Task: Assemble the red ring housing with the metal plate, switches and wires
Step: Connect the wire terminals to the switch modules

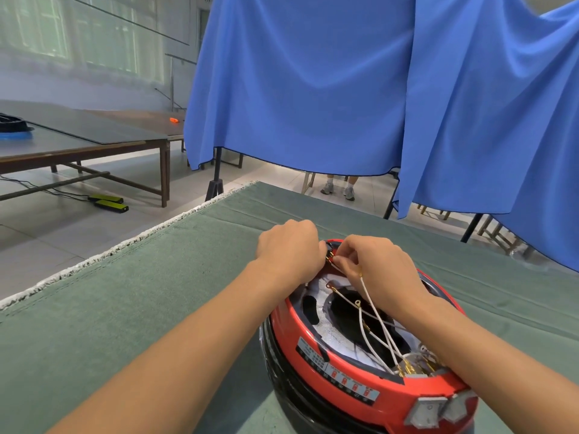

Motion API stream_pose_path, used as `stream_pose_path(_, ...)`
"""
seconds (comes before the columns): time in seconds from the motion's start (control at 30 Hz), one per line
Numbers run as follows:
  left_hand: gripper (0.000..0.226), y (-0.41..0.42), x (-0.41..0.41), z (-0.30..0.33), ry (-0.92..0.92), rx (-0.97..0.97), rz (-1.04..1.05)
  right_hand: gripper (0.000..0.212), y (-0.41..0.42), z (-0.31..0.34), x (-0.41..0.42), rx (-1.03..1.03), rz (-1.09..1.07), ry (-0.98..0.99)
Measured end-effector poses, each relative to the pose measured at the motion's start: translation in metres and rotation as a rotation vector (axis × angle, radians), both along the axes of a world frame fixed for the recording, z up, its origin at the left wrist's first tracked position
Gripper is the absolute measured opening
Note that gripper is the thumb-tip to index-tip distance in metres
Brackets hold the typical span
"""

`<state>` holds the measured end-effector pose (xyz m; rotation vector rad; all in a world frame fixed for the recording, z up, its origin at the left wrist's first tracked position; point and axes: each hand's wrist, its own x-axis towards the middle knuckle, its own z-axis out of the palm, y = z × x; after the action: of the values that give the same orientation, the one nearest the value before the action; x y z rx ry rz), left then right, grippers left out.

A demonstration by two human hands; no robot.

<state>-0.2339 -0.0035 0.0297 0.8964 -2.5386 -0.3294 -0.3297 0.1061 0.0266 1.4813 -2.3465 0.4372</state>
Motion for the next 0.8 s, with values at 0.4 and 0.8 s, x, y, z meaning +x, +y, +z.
stream_pose_path(0.4, 0.036, 0.041, -0.004, -0.006, -0.216, -0.215, -0.04, 0.014, 0.065, 0.008, -0.042, -0.342, -0.224, -0.259)
stream_pose_path(0.8, 0.038, 0.024, -0.016, 0.006, -0.083, -0.064, -0.108, 0.015, 0.068, -0.038, -0.108, -0.493, -0.39, -0.674)
